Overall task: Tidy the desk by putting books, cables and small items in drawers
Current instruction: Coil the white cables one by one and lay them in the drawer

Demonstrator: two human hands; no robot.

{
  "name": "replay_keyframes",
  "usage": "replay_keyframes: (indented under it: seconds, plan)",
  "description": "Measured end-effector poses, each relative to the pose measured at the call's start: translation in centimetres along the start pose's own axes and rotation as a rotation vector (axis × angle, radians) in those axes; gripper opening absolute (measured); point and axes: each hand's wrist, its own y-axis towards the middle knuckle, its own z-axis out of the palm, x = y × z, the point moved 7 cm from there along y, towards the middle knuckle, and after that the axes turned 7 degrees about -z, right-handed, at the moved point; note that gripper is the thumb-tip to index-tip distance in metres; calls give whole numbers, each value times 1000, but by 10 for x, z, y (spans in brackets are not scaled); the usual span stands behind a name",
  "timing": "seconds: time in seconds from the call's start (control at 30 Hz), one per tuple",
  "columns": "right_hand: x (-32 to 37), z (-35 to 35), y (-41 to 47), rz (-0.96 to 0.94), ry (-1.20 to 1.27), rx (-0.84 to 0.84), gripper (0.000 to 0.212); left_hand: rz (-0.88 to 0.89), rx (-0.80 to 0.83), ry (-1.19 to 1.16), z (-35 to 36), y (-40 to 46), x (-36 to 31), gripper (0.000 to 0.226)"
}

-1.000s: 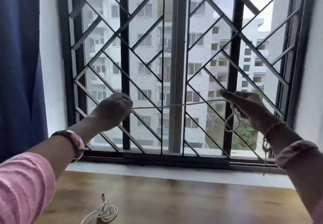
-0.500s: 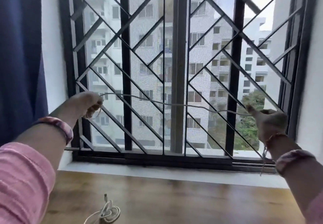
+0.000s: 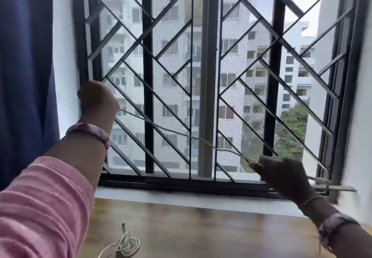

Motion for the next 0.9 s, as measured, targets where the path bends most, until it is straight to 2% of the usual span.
replay_keyframes:
  seconds: [0.07,0.1,0.17,0.2,0.23,0.27,0.3,0.33,0.4,0.43,0.53,0.6,0.67,0.77,0.83,0.9]
  plan:
    - [7,-8,7,-35,3,-70,67,212,-134,252,-2,-14,-4,29]
    - [4,-13,12,9,9,-111,65,428,-165,395,0,-27,-7,24]
    - [-13,-26,22,184,25,-223,67,987,2,745,26,-59,-2,19]
    - [-24,-32,26,265,42,-280,71,1190,117,968,38,-71,11,18]
    - [-36,-38,31,323,67,-328,74,1286,239,1123,45,-77,24,17]
    - [-47,-45,36,364,88,-368,77,1285,380,1218,49,-84,33,17]
    - [-57,-51,41,408,112,-388,79,1171,546,1243,53,-89,42,20]
    - [-68,-54,45,456,134,-391,80,961,749,1225,57,-95,51,24]
    - [-85,-55,50,534,166,-384,78,490,1110,1018,62,-117,64,37]
    - [-93,-52,51,578,200,-372,73,309,1244,875,62,-129,66,44]
    - [-106,-39,49,660,308,-279,58,-20,1514,307,64,-150,53,47]
    - [-95,-31,49,582,321,-164,60,-169,1570,-162,66,-155,30,40]
    - [-69,-25,48,459,284,-53,62,-284,1464,-579,69,-151,6,32]
    - [-28,-20,43,282,175,-29,60,-445,1099,-1007,73,-129,-9,47]
    - [1,-22,40,120,115,-44,53,-469,808,-1118,73,-105,-7,43]
    - [26,-30,37,-46,103,-63,42,-374,608,-1036,74,-87,-3,34]
